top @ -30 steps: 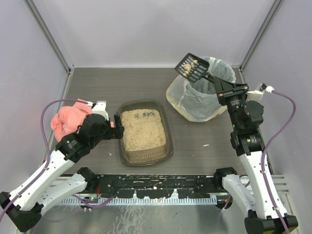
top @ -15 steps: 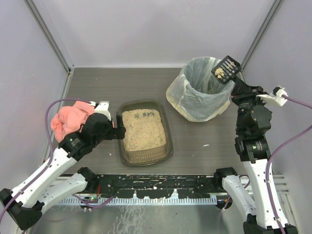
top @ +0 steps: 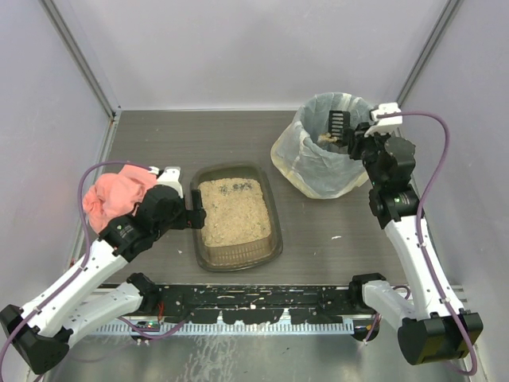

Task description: Clean the litter box

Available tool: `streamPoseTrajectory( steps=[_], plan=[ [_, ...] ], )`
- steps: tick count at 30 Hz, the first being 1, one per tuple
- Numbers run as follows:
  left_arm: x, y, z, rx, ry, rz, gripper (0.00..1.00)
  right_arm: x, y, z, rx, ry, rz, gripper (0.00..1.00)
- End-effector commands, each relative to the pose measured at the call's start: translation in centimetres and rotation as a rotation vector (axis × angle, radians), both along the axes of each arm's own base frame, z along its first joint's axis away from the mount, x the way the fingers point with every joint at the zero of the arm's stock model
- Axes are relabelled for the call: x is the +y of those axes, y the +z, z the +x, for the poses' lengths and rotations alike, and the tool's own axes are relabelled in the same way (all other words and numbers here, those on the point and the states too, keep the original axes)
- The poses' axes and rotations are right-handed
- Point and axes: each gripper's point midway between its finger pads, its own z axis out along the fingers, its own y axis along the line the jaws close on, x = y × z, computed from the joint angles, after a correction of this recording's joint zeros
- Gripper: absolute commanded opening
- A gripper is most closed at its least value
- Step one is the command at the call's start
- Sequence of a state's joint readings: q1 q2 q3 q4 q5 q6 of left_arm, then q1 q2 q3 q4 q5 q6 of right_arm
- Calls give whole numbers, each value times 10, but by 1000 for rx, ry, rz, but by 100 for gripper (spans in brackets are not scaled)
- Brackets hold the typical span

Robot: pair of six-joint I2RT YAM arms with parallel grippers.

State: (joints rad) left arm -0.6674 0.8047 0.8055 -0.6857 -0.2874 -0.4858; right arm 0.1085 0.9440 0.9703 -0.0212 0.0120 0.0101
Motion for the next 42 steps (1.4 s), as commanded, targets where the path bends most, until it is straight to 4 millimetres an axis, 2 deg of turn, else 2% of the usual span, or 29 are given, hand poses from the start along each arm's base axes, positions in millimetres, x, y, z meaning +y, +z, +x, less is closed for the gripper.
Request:
streamPoseTrajectory(
  steps=[1, 6, 12, 19, 23, 28, 32, 37, 42],
  plan=[
    [-4, 12, 5, -43, 0, -30, 98, 13, 49, -4, -173, 115, -229, 1],
    [-4, 9, 6, -42, 2, -30, 98, 11, 57, -2, -193, 105, -275, 1],
    [-5, 3, 8, -31, 11, -29, 99, 6, 83, -20, -285, 74, -235, 1],
    [-6, 1, 22, -73, 71, -53, 93, -16, 130, -59, -417, -56, 54, 2],
    [-11, -8, 37, -64, 81, -21, 82, -11, 141, -75, -374, -22, 162, 3],
    [-13, -25, 54, -20, 93, 22, 73, 18, 151, -94, -325, 147, 249, 1],
    [-16, -41, 63, 16, 85, 36, 68, 40, 144, -95, -251, 265, 304, 1],
    [-20, -50, 69, 27, 57, 65, 57, 57, 125, -95, -177, 335, 379, 1],
    [-27, -60, 73, 39, 20, 78, 43, 80, 96, -94, -63, 382, 403, 1]
  ],
)
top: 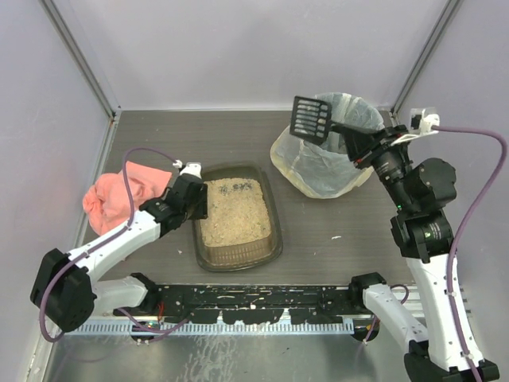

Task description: Clean the litter box

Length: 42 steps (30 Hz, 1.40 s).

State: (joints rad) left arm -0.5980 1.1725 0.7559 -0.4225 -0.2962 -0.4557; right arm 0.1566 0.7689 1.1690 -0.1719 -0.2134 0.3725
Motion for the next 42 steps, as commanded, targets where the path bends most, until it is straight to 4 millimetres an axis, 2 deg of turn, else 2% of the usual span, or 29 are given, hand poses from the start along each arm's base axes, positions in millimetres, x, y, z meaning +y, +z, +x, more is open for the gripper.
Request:
streamPoseTrajectory(
  steps=[1, 6, 8, 11, 15, 18, 20, 22, 27, 29, 37, 42],
  plan=[
    [-17, 13, 20, -71, -46, -42, 41, 28, -22, -4, 80, 93, 30, 1],
    [-26, 7, 26, -61, -75, -47, 26, 68, -57, -7, 154, 154, 39, 1],
    [-32, 8, 31, -64, -87, -54, 24, 90, -76, -10, 192, 172, 13, 1],
    [-39, 5, 37, -53, -106, -54, 22, 106, -100, -10, 236, 109, -25, 1],
    [-46, 6, 45, -58, -130, -54, 20, 136, -133, -10, 332, 136, -93, 1],
    [-49, 8, 48, -54, -135, -49, 21, 147, -156, -3, 424, 118, -129, 1],
    [-49, 10, 47, -54, -134, -55, 29, 153, -165, 1, 461, 116, -133, 1],
    [-47, 13, 44, -61, -126, -66, 37, 158, -171, 5, 481, 106, -132, 1],
    [-42, 19, 29, -63, -116, -110, 44, 164, -182, 24, 494, 39, -125, 1],
    [-42, 22, 23, -65, -123, -135, 45, 171, -189, 33, 501, 19, -129, 1],
    [-34, 16, 0, -33, -128, -152, 43, 192, -221, 65, 542, -60, -160, 1],
    [-31, 6, -9, -8, -136, -151, 40, 197, -234, 79, 555, -115, -181, 1]
  ],
)
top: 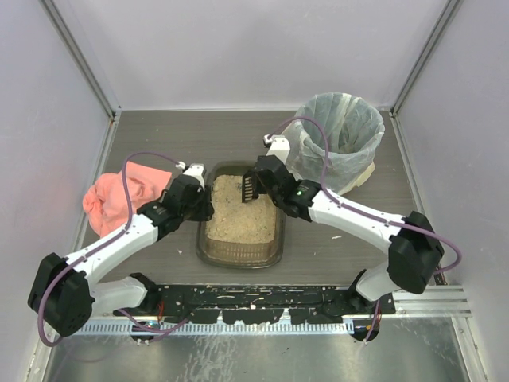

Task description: Clean the litter box

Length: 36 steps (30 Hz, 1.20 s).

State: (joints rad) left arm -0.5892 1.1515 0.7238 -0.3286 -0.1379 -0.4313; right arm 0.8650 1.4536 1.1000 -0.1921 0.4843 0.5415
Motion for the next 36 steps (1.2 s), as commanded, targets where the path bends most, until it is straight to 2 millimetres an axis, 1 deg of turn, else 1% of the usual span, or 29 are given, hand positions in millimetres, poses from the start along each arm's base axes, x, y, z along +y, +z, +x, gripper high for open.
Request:
streamPoseTrajectory(
  steps=[1, 8, 16, 21, 31, 34, 36],
  plan=[
    [-4, -1, -7, 8, -22, -27, 39, 8, 36, 22, -98, -86, 78, 1],
    [-6, -15, -5, 43, -36, 3, 26, 15, 21, 36, -97, -120, 50, 1],
    [-5, -17, -1, 42, -40, 27, 24, 33, -1, 44, -61, -92, 40, 1],
    [-6, -18, 1, 43, -46, 37, 22, 55, -8, 45, -45, -19, 84, 1],
    [-5, -20, 4, 40, -47, 54, 21, 100, -17, 36, 15, 205, 106, 1],
    [-6, -20, 5, 41, -47, 56, 20, 113, -21, 27, 47, 301, 101, 1],
    [-6, -21, 6, 40, -47, 59, 20, 117, -22, 21, 60, 349, 90, 1]
  ],
)
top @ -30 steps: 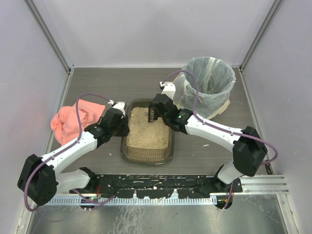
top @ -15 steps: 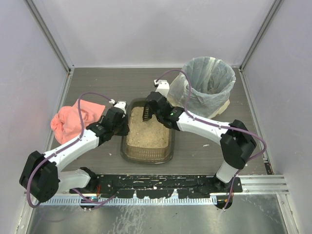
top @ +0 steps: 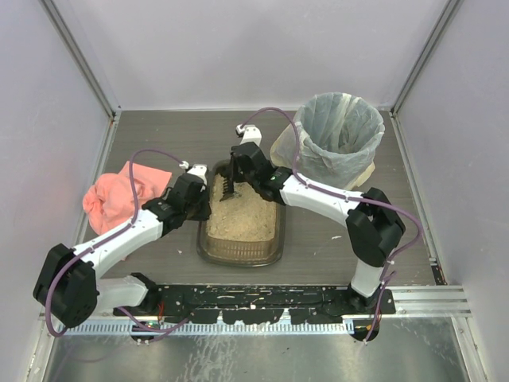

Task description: Clean the litter box

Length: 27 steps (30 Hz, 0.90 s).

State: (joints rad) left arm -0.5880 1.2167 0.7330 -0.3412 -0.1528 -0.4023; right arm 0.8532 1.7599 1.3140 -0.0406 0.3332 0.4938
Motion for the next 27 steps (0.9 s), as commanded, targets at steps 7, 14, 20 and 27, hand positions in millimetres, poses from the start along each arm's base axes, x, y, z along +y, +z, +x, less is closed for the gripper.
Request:
streamPoseTrajectory(
  steps=[7, 14, 20, 27],
  plan=[
    [-9, -3, 6, -3, -37, 1, 20, 37, -10, -48, 115, 304, 38, 1],
    [-8, -4, 5, 0, -37, 5, 18, 34, -14, -71, 172, 339, 120, 1],
    [-7, -3, 4, -1, -34, 6, 17, 21, -18, -73, 180, 239, 205, 1],
    [-7, 4, 3, -10, -32, -5, 18, -4, -35, -66, 154, 90, 320, 1]
  ],
)
